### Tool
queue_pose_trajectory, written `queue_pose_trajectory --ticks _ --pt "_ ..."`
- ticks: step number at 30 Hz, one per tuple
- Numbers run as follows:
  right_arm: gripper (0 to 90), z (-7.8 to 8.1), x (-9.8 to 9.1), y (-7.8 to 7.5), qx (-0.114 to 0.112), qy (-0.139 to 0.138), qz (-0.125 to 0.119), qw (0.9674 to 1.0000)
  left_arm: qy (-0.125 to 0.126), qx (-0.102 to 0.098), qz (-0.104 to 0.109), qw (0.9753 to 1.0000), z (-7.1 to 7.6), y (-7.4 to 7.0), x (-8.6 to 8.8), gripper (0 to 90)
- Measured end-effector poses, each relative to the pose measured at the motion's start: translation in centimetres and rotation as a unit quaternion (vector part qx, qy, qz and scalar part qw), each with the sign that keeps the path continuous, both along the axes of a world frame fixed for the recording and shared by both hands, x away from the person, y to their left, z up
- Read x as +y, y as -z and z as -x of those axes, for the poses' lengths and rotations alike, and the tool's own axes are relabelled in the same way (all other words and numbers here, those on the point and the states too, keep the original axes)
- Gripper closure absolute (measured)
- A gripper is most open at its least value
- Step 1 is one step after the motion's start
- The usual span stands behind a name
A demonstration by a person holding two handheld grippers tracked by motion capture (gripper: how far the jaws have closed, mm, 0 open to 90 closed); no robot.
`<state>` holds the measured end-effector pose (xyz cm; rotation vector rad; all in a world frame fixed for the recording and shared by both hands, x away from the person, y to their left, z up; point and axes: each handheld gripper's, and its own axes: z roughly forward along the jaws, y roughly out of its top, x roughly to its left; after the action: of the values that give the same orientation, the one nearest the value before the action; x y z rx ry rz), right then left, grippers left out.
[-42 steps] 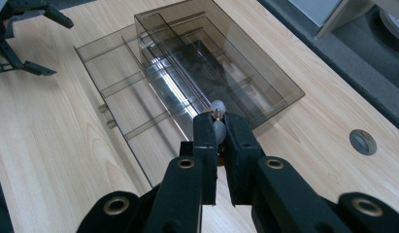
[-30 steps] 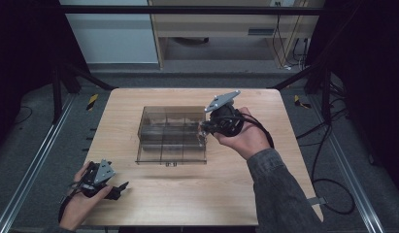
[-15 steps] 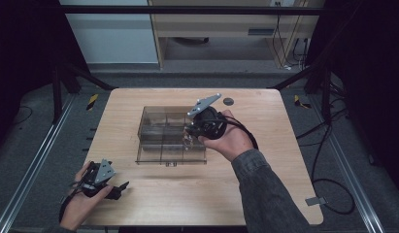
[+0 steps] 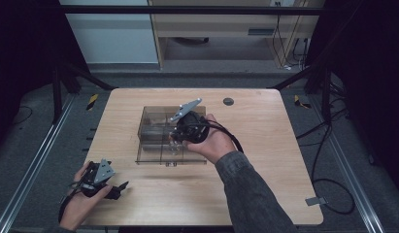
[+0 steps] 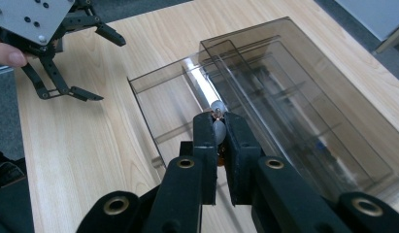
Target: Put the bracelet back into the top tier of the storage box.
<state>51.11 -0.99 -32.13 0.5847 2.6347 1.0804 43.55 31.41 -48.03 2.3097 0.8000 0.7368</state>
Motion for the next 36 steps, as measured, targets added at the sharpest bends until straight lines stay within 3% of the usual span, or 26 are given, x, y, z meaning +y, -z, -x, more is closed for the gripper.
queue_pose_trajectory --ticks 6,15,36 --pt "84.9 0.0 1.1 0.8 0.008 -0.009 -0.004 0.9999 0.002 0.000 -0.001 1.0000 -0.1 0.0 -0.1 5.2" --pt "84.9 -0.2 2.0 2.0 0.017 -0.011 0.011 0.9997 0.004 -0.001 -0.001 1.0000 0.0 0.0 -0.2 5.3" --pt "84.8 -0.6 2.0 3.7 0.028 0.000 0.036 0.9990 0.003 -0.001 0.000 1.0000 0.0 0.0 -0.1 5.3"
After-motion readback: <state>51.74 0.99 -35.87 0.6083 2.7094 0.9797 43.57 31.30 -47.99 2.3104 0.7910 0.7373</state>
